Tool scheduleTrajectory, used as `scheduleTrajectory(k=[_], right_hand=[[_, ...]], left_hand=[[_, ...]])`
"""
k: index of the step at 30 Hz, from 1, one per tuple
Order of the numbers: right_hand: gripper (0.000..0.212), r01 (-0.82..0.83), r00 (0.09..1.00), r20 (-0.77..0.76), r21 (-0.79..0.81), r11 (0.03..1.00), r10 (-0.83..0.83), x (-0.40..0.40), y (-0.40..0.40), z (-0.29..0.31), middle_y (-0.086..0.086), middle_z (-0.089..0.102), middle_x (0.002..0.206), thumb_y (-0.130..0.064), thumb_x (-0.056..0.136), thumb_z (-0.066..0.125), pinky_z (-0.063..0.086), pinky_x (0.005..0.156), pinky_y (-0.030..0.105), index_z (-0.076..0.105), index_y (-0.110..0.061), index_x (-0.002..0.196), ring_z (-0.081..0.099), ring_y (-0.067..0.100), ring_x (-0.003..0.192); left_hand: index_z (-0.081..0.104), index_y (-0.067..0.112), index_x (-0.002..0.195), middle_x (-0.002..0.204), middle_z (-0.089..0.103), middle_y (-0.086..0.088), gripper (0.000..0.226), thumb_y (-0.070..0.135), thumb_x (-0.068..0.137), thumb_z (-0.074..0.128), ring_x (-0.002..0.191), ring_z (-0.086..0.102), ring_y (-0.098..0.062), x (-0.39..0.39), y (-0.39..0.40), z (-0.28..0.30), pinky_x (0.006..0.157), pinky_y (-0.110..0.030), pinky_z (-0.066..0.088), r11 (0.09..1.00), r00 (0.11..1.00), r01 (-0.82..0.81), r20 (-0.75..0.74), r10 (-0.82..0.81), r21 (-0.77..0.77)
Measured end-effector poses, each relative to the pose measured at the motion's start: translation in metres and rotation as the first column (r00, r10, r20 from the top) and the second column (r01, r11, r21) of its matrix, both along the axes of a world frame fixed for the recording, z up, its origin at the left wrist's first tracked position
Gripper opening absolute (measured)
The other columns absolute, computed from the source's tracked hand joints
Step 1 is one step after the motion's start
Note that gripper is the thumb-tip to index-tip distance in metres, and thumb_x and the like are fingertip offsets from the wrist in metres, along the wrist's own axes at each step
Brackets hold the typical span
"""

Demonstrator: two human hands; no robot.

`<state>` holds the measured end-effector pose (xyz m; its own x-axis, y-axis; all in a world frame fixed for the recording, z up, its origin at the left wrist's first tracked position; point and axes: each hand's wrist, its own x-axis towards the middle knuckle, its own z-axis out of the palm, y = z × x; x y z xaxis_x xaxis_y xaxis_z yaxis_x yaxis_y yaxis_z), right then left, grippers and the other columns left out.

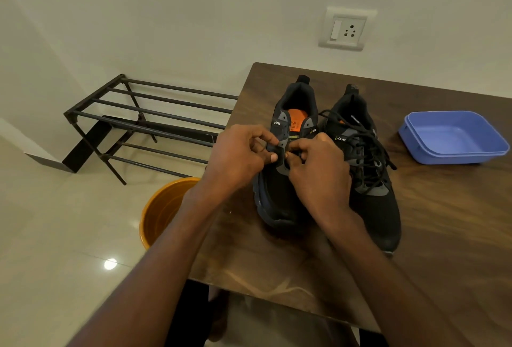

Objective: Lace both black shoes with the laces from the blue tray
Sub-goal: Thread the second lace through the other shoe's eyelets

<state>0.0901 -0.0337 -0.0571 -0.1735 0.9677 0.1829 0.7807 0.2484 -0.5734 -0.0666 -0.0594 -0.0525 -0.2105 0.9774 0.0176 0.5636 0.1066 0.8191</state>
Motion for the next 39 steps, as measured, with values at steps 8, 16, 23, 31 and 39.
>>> scheduleTrajectory(k=[8,16,23,31,39], right_hand=[[0.014,-0.098,0.992,-0.093,-0.114,0.989,0.087,0.004,0.009,-0.004,-0.004,0.049,0.109,-0.019,0.098,0.067,0.037,0.066,0.014,0.075,-0.028,0.105,0.054,0.005,0.087],[0.031,-0.174,0.982,0.058,-0.087,0.981,0.179,0.015,0.005,0.003,-0.008,0.047,0.109,-0.035,0.098,0.065,0.05,0.073,0.027,0.067,-0.033,0.128,0.055,0.009,0.095],[0.053,-0.16,0.958,0.239,-0.014,0.987,0.159,0.016,0.002,0.017,-0.004,0.044,0.128,-0.046,0.096,0.065,0.049,0.08,0.029,0.046,-0.034,0.144,0.055,0.015,0.107],[0.057,-0.166,0.923,0.36,0.053,0.985,0.136,0.018,0.003,0.02,-0.005,0.051,0.13,-0.055,0.096,0.059,0.029,0.114,0.046,0.045,-0.035,0.148,0.052,0.016,0.122],[0.058,-0.157,0.941,0.313,0.071,0.985,0.128,0.02,0.005,0.016,-0.006,0.053,0.131,-0.058,0.092,0.063,0.029,0.12,0.052,0.047,-0.038,0.144,0.054,0.016,0.123]], left_hand=[[0.074,0.032,0.091,0.074,0.07,0.007,0.009,0.024,0.091,0.078,0.073,0.068,-0.006,0.003,-0.002,-0.001,0.073,-0.034,0.062,0.995,0.988,0.001,-0.154,0.015,0.099],[0.061,0.013,0.1,0.091,0.073,-0.002,0.004,0.014,0.102,0.058,0.088,0.071,-0.015,-0.003,-0.002,0.024,0.072,-0.026,0.055,0.951,0.974,-0.041,0.224,-0.029,0.305],[0.062,0.024,0.109,0.092,0.059,0.006,0.016,0.028,0.096,0.071,0.079,0.058,-0.003,-0.007,0.0,0.012,0.067,-0.014,0.046,0.988,0.995,0.029,-0.096,-0.014,0.154],[0.057,0.014,0.101,0.098,0.07,-0.004,0.013,0.017,0.109,0.047,0.093,0.068,-0.015,-0.004,-0.001,0.029,0.071,-0.027,0.053,0.943,0.885,-0.076,0.458,-0.087,0.324],[0.068,0.025,0.1,0.103,0.058,0.009,0.015,0.029,0.09,0.078,0.092,0.055,-0.001,-0.004,0.005,0.002,0.075,-0.012,0.04,0.994,0.972,0.075,-0.23,-0.056,0.074]])
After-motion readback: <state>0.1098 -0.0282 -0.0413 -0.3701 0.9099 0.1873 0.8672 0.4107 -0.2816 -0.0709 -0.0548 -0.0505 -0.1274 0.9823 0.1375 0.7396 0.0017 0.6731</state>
